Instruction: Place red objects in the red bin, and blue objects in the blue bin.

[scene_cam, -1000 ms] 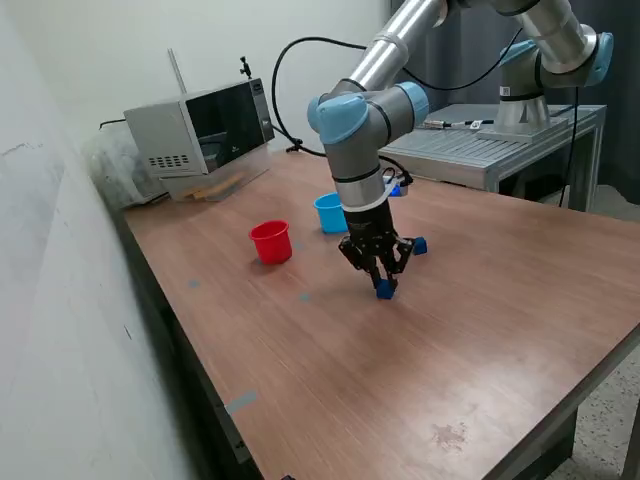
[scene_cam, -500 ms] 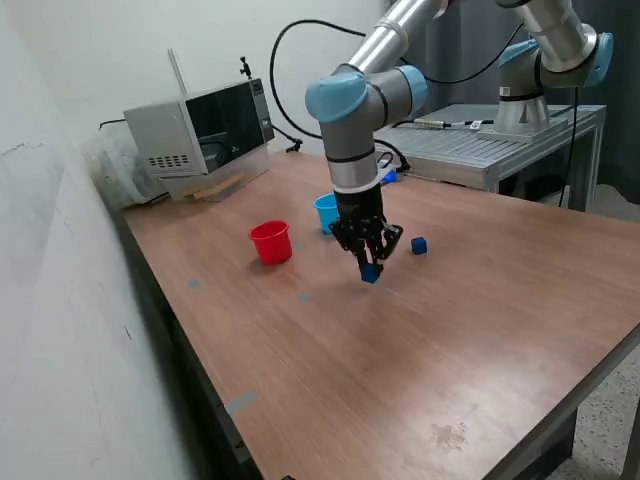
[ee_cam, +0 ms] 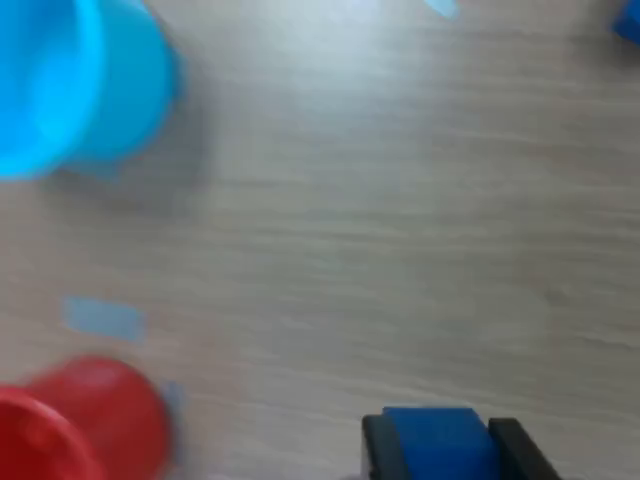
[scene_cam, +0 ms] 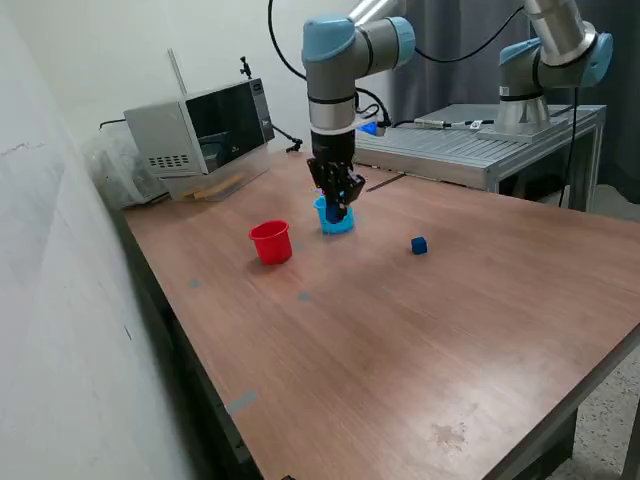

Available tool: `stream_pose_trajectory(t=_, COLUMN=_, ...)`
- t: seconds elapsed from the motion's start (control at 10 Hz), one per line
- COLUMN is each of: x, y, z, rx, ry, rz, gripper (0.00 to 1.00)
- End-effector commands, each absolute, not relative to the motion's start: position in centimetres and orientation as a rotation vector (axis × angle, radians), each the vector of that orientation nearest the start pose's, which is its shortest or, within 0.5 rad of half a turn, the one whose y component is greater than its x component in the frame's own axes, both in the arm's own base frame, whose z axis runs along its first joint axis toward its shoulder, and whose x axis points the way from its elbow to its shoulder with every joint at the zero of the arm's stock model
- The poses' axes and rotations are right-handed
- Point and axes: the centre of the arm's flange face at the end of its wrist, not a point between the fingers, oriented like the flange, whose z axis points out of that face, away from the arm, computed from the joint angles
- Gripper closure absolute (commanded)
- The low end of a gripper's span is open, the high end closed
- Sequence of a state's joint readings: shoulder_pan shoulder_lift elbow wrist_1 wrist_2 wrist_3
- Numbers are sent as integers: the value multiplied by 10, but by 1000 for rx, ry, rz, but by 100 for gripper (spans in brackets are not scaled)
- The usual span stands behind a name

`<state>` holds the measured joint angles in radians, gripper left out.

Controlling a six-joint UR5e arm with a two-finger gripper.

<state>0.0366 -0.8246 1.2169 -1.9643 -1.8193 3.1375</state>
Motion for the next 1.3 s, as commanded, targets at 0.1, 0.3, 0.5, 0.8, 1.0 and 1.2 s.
stream_pose_trajectory(t=0.1, x=-719, y=-61, z=247, rx=-1917, ry=2161, rz=274, gripper=100)
stream_pose_trajectory(t=0.3, x=-703, y=10, z=246, rx=-1792, ry=2233, rz=229, gripper=100)
stream_pose_trajectory(t=0.5, x=-690, y=38, z=234, rx=-1732, ry=2233, rz=159, gripper=100)
stream_pose_trajectory(t=0.8, x=-677, y=52, z=221, rx=-1706, ry=2220, rz=82, gripper=100)
stream_pose_trajectory(t=1.0, x=-676, y=42, z=219, rx=-1726, ry=2211, rz=75, gripper=100)
stream_pose_trajectory(t=1.2, x=-676, y=41, z=219, rx=-1730, ry=2211, rz=77, gripper=0)
